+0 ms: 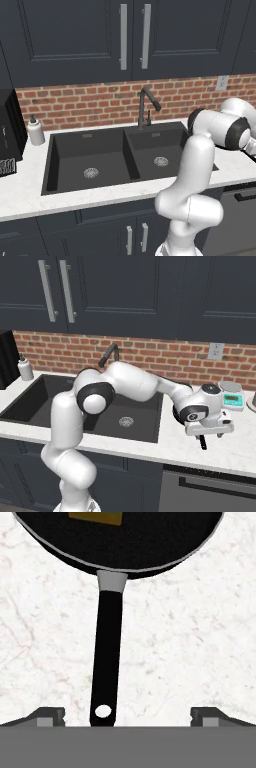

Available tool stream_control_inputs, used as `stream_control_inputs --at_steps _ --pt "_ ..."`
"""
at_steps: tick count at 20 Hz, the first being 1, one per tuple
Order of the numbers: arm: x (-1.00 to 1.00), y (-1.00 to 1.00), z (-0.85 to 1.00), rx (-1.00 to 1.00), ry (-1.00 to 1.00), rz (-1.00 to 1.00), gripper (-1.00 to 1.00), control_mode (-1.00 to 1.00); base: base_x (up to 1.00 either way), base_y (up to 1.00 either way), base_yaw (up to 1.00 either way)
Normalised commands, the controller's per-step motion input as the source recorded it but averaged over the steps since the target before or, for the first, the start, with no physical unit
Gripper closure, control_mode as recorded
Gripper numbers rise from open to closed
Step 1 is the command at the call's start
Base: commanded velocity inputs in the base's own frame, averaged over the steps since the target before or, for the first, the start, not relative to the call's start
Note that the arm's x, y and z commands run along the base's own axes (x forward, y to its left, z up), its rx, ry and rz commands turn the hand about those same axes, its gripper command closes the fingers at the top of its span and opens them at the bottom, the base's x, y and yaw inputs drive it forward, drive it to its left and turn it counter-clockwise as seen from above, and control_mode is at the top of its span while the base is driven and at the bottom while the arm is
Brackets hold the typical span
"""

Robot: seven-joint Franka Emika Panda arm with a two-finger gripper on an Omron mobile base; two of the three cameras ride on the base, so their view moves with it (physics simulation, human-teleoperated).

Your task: Pick the pan and sponge and place them into the sink. Then turn on the water.

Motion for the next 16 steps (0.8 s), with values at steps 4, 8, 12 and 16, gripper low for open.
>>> stream_control_inputs --at_steps 4,8,12,16 --pt "-0.12 0.17 -0.13 0.01 0.09 0.0 -1.0 -1.0 0.0 0.0 0.0" --pt "-0.14 0.04 -0.17 0.05 0.01 0.0 -1.0 -1.0 0.0 0.0 0.0" --pt "-0.02 0.04 -0.02 0.06 0.04 0.0 -1.0 -1.0 0.0 0.0 0.0" --pt "0.02 0.02 -0.01 0.07 0.07 0.0 -1.0 -1.0 0.0 0.0 0.0"
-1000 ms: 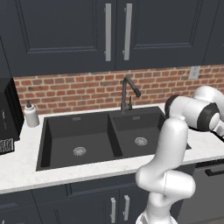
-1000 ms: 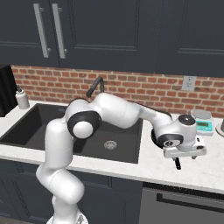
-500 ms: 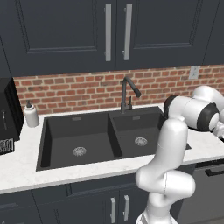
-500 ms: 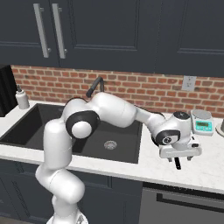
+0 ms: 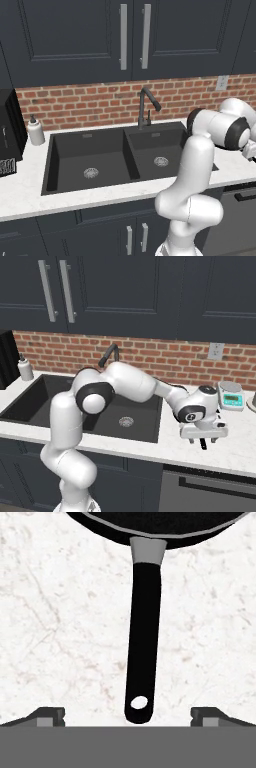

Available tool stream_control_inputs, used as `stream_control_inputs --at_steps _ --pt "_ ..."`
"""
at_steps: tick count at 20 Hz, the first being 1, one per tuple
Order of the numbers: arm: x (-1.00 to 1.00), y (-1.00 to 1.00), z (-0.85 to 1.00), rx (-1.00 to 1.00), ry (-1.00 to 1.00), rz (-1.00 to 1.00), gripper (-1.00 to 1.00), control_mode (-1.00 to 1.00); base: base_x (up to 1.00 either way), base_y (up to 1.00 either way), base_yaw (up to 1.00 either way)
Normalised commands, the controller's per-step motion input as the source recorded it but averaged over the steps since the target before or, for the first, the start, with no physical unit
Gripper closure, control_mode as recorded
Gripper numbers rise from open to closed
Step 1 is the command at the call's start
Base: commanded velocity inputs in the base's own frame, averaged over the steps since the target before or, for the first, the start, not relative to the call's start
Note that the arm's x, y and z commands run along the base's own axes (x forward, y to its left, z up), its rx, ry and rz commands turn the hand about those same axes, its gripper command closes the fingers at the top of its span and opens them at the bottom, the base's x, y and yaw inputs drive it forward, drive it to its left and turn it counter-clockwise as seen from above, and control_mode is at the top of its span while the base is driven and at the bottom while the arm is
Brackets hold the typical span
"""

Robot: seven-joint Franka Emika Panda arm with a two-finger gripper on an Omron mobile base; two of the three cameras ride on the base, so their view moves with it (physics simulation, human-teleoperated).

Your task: Pick the pan and sponge and place them into the sink. Then turn on the water.

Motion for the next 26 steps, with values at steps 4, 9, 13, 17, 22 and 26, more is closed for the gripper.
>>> stream_control_inputs --at_steps 4,9,13,17,22,26 --pt "0.16 0.08 0.0 0.02 0.1 0.0 -1.0 -1.0 0.0 0.0 0.0" --pt "0.19 0.01 -0.01 0.02 0.07 0.0 -1.0 -1.0 0.0 0.0 0.0" --pt "0.14 0.0 -0.06 0.04 0.02 0.0 -1.0 -1.0 0.0 0.0 0.0" --pt "0.05 -0.03 -0.07 0.06 0.01 0.0 -1.0 -1.0 0.0 0.0 0.0" --pt "0.14 -0.03 -0.13 0.06 0.0 0.01 -1.0 -1.0 0.0 0.0 0.0" --pt "0.34 0.0 -0.25 0.02 0.01 0.0 -1.0 -1.0 0.0 0.0 0.0"
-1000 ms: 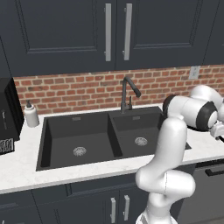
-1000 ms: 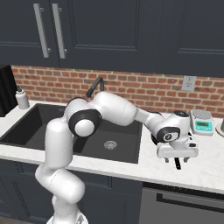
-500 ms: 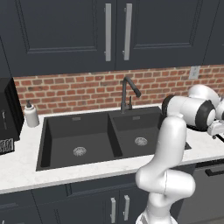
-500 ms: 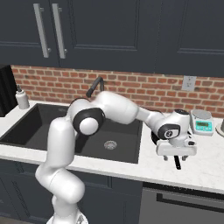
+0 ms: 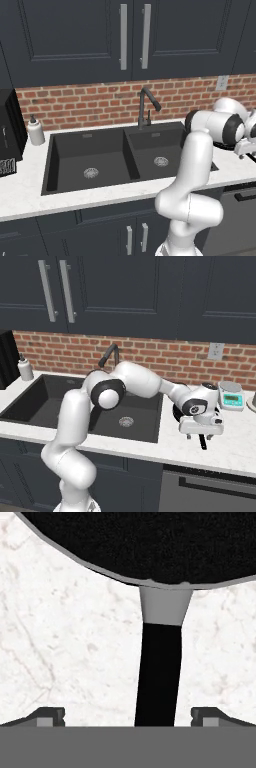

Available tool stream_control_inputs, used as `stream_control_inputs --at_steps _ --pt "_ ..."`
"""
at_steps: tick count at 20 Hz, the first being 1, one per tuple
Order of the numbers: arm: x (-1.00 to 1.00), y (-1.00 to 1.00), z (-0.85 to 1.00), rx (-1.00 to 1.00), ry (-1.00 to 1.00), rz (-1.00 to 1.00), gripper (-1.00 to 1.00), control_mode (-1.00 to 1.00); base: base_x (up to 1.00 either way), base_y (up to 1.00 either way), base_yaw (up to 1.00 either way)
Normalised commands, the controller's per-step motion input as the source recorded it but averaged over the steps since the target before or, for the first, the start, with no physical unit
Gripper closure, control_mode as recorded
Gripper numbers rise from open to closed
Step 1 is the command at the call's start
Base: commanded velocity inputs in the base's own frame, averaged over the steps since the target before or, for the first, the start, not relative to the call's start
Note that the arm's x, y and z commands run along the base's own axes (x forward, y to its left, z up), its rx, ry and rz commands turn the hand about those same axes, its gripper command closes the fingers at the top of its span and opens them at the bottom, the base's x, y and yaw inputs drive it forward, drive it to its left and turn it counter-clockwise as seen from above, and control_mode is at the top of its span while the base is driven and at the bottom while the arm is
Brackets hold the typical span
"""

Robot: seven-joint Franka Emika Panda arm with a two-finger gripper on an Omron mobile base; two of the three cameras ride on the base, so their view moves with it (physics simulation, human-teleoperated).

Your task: Pick the pan and sponge and place them into the sink. Then turn on the water.

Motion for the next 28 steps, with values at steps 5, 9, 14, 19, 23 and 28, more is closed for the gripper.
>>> stream_control_inputs --at_steps 5,9,14,19,23,28 --pt "0.25 -0.04 -0.2 0.0 0.0 0.0 -1.0 -1.0 0.0 0.0 0.0" --pt "0.12 -0.33 -0.23 0.0 0.0 0.0 -1.0 -1.0 0.0 0.0 0.0" --pt "0.02 -0.46 -0.16 0.0 0.0 0.0 -1.0 -1.0 0.0 0.0 0.0" --pt "0.0 -0.32 -0.25 0.0 0.0 0.0 -1.0 -1.0 0.0 0.0 0.0" --pt "-0.26 -0.08 -0.61 0.0 0.0 0.0 -1.0 -1.0 0.0 0.0 0.0" --pt "-0.64 0.0 -0.66 0.0 -0.07 0.0 1.0 -1.0 0.0 0.0 0.0"
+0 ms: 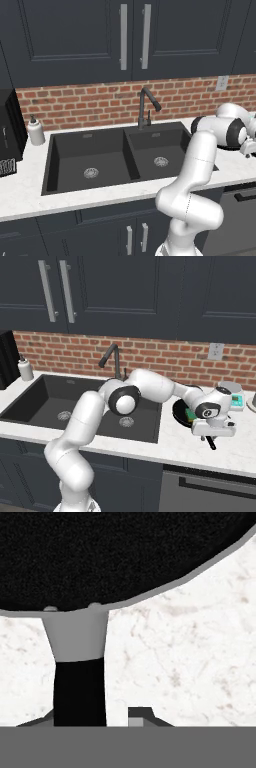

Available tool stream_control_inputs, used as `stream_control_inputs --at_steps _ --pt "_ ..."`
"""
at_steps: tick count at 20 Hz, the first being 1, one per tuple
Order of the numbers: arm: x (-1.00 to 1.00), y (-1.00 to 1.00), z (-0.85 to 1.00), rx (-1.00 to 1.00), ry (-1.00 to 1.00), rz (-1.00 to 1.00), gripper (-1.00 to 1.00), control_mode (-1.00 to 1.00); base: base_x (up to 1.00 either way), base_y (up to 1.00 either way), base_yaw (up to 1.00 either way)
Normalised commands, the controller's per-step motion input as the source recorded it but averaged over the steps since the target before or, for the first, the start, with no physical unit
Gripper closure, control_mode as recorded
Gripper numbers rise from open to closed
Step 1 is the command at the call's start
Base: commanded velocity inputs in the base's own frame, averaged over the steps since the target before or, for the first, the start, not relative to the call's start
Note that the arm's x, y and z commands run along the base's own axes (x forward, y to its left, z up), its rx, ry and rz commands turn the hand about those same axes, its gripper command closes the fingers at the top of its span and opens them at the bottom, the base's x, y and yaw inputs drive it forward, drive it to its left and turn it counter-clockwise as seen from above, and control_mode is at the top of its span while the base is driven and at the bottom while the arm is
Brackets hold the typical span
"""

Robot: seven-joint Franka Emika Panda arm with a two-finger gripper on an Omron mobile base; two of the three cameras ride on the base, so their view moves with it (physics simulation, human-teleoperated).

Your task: Pick the pan and sponge and place them into the sink. Then turn on the water.

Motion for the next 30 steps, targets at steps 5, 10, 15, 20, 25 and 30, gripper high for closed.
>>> stream_control_inputs --at_steps 5,10,15,20,25,30 --pt "-0.8 0.19 -0.3 0.0 -0.18 0.0 1.0 -1.0 0.0 0.0 0.0" --pt "-1.0 0.74 0.0 0.0 -0.3 0.0 1.0 -1.0 0.0 0.0 0.0" --pt "-0.72 0.39 0.33 -0.02 -0.25 0.03 1.0 -1.0 0.0 0.0 0.0" --pt "-0.62 0.49 0.63 -0.1 -0.12 0.03 1.0 -1.0 0.0 0.0 0.0" --pt "-0.46 0.68 0.45 -0.12 -0.01 0.01 1.0 -1.0 0.0 0.0 0.0" --pt "-0.34 0.66 0.37 -0.13 0.0 0.02 1.0 -1.0 0.0 0.0 0.0"
